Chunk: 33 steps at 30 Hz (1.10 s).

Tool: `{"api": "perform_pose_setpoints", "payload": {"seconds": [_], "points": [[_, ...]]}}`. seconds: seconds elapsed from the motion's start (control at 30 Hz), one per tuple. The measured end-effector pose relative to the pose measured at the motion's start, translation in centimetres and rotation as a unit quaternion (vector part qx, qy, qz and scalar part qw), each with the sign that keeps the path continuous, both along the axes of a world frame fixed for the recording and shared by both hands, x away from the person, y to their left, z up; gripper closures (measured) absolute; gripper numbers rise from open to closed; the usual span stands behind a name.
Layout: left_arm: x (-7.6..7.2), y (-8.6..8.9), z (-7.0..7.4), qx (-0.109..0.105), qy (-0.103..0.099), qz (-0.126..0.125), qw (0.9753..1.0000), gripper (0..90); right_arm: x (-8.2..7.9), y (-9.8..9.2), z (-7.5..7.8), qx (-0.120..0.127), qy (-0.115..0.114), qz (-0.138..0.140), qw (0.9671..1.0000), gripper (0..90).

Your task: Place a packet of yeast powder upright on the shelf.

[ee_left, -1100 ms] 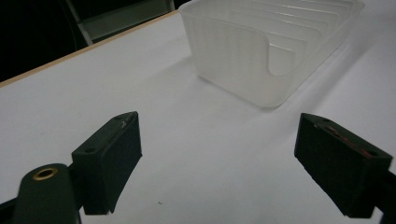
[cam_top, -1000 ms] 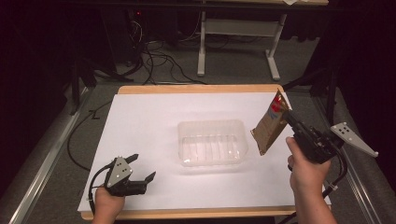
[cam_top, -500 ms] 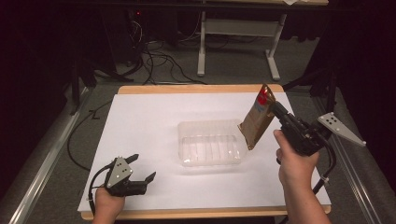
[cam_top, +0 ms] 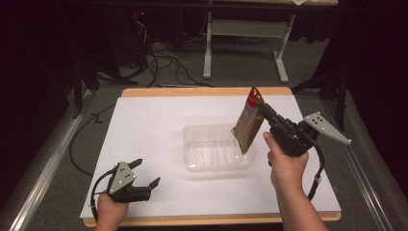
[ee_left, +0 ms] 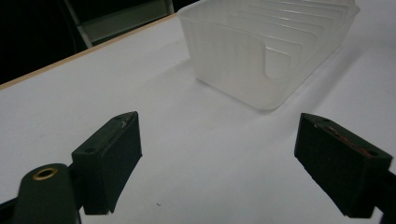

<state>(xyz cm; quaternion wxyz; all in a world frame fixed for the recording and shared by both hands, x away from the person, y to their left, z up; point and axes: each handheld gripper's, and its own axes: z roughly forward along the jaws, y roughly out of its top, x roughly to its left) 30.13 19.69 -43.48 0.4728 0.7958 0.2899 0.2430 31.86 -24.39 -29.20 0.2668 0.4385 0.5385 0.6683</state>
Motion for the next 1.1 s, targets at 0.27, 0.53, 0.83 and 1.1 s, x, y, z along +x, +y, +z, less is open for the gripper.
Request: {"api": "perform_pose_setpoints", "payload": {"seconds": [0.27, 0.53, 0.83, 1.1], "points": [[-0.1, 0.2, 0.1, -0.003, -0.002, -0.001, 1.0000, 15.3, 0.9, 2.6, -0.4, -0.005, 0.006, 0.013, 0.9999, 90.0], [-0.1, 0.3, 0.2, -0.008, -0.004, -0.001, 1.0000, 15.3, 1.8, 4.9, -1.1, -0.010, 0.017, 0.019, 0.9996, 90.0], [-0.1, 0.4, 0.3, -0.012, -0.004, -0.002, 0.9999, 15.3, 3.0, 7.1, -2.1, -0.022, 0.029, 0.019, 0.9992, 90.0], [-0.1, 0.5, 0.3, -0.015, -0.004, -0.003, 0.9999, 15.3, 3.6, 8.1, -2.7, -0.032, 0.033, 0.015, 0.9988, 90.0]]}}
